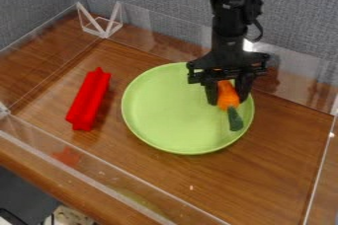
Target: Put the carrot on the left side
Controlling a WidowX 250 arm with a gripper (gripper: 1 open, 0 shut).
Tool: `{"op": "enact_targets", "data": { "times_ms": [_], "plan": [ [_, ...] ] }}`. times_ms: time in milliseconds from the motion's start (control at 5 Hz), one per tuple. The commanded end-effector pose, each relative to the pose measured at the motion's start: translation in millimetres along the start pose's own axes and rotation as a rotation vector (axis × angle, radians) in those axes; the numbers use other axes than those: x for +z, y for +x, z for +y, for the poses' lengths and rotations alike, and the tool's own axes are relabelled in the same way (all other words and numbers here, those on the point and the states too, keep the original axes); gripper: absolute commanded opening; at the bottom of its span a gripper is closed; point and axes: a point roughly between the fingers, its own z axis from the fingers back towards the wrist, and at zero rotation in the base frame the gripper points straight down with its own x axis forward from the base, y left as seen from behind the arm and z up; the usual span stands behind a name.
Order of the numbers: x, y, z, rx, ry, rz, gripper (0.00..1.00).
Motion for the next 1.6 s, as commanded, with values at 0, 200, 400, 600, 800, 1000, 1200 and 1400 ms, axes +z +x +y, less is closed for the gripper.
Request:
{"op": "enact_targets", "data": {
  "times_ms": [0,200,400,600,800,1000,1200,1400],
  "plan": [
    [47.4,20.3,2,-0.036,-0.071,-0.072,0.00],
    [81.1,36.6,23,-0.063,-0.093,-0.109,0.00],
    [110.9,55.1,55,-0.071,-0.099,-0.134,0.00],
    [124.4,65.1,93,-0.063,-0.082,-0.147,0.00],
    [127.9,68.7,128,-0.076,-0.067,-0.159,0.00],
    [119.5,83.5,172,-0.041,-0.030,-0.171,0.00],
    [102.5,89.9,206,0.002,0.018,-0.164,0.00],
    [80.4,91.3,216,0.005,0.028,-0.153,0.00]
  ]
}}
